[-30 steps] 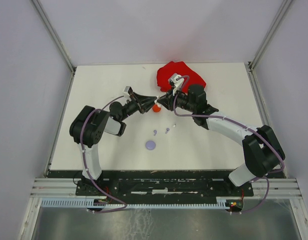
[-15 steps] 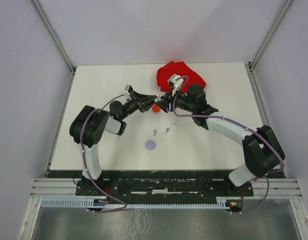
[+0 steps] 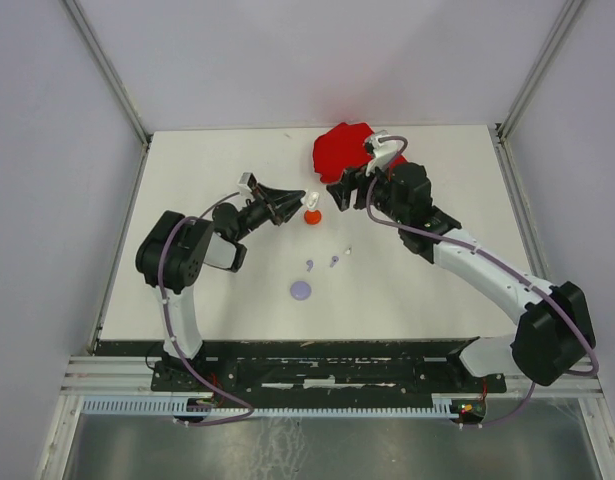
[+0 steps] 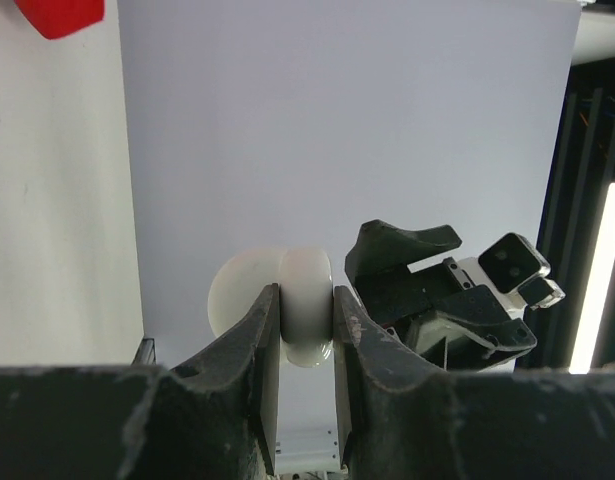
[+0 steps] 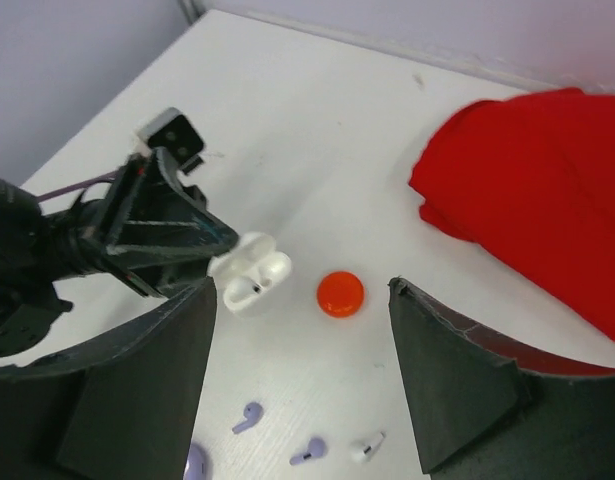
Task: Insert the wireless bluetooth earbuds into the charging case
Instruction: Place the earbud in the charging case, then pick up the earbud from the center of the board.
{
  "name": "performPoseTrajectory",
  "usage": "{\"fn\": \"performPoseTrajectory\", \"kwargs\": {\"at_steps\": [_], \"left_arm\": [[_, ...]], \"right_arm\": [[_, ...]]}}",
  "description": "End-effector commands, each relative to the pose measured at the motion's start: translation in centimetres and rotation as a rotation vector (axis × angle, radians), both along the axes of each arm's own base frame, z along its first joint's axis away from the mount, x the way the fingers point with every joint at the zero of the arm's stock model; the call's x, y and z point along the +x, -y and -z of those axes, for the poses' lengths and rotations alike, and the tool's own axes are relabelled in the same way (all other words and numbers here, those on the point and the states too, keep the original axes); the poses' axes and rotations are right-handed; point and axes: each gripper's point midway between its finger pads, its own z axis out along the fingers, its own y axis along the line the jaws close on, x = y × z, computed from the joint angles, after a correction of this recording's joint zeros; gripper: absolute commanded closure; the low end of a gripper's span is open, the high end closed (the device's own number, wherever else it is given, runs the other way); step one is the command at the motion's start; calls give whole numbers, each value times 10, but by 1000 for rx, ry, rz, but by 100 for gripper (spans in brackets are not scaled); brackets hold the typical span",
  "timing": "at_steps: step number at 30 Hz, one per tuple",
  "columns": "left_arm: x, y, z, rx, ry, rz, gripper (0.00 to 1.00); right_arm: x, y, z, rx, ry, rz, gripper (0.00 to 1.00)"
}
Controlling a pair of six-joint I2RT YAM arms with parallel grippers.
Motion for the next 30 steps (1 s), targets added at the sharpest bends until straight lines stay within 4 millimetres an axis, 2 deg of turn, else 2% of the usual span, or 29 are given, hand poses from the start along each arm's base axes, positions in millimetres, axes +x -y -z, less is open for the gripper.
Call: {"fn": "performPoseTrajectory", "kwargs": {"at_steps": [1, 4, 8, 11, 19, 30], "left_arm": [[1, -22, -10, -34, 39, -43, 97], [1, -31, -10, -27, 40, -63, 97], [1, -34, -8, -22, 38, -67, 97], [-1, -34, -7, -23, 36, -67, 97], [-1, -35, -5, -24, 35, -67, 97], [-1, -35, -4, -29, 29, -67, 97]], "right_arm": [[5, 49, 26, -106, -162, 261, 22], [1, 66, 65, -199, -280, 335, 21], [-10, 71, 120, -349, -455, 328, 21], [-16, 76, 146, -436, -530, 323, 21], [-22, 83, 186, -580, -591, 311, 21], [-23, 74, 212, -657, -614, 263, 21]]}}
